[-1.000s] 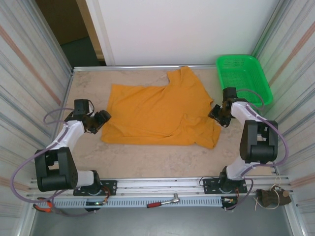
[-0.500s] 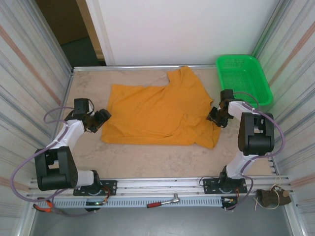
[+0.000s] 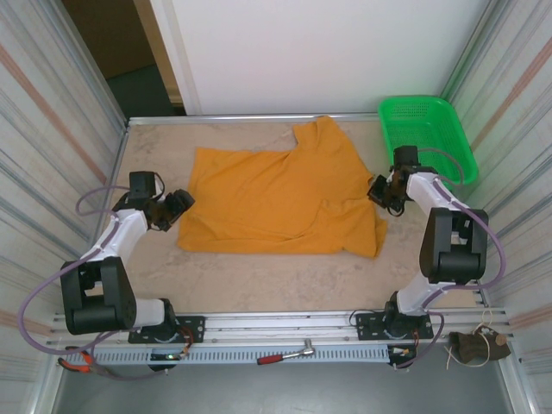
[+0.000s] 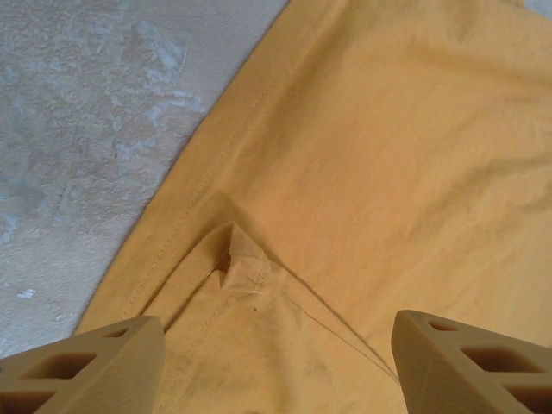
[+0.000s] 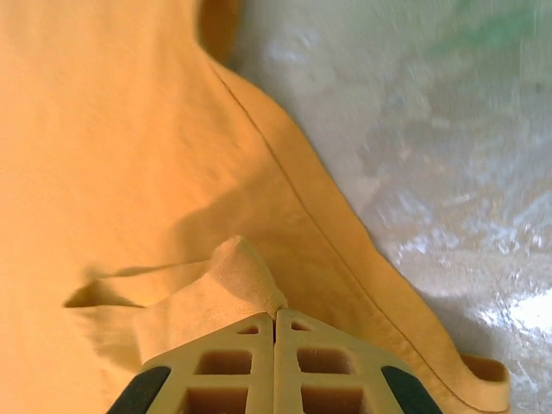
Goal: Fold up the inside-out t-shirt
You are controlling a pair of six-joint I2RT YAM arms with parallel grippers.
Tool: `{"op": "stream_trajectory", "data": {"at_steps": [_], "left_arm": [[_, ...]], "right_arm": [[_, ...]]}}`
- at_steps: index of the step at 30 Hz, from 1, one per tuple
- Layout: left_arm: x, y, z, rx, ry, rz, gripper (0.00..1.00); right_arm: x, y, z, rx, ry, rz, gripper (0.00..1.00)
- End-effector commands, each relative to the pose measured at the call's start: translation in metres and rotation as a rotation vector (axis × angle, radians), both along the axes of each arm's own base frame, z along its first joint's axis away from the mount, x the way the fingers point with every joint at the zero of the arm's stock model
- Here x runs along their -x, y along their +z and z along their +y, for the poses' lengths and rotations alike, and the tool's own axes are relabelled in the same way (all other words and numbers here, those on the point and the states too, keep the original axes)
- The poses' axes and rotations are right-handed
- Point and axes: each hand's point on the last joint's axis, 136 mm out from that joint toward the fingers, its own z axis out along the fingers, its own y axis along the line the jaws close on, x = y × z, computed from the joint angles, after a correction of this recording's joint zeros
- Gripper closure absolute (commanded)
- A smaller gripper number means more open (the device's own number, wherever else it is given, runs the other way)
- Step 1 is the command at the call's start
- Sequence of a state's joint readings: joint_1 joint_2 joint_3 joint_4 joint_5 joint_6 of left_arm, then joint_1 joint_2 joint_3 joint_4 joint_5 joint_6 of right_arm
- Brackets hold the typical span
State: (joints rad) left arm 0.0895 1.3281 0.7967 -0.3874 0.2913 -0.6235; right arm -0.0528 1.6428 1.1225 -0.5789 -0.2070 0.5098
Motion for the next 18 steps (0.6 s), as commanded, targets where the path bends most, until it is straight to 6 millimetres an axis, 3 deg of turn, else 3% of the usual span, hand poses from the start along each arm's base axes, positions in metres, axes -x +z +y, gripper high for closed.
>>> {"op": "stream_trajectory", "data": {"at_steps": [1,6,11,18], "left_arm": [[-0.008,0.008,-0.001,-0.01,-0.025,-0.031,0.3],[-0.008,0.008,-0.001,-0.01,-0.025,-0.03,0.3],[-0.014,0.004,0.001,-0.024,-0.029,-0.021,0.3],[-0.018,-0.014,-0.007,-0.091,-0.118,0.029,0.3]], "right_arm": [[-0.008,0.018,-0.002,0.015,0.024,-0.027,1.0],[-0.025,0.028,-0.005,0.026,0.013,-0.074,1.0],[-0.024,0.003,-0.006,0.018,0.003,0.003,1.0],[-0.011,-0.008,-0.005,0.015,-0.006,0.02,1.0]]}}
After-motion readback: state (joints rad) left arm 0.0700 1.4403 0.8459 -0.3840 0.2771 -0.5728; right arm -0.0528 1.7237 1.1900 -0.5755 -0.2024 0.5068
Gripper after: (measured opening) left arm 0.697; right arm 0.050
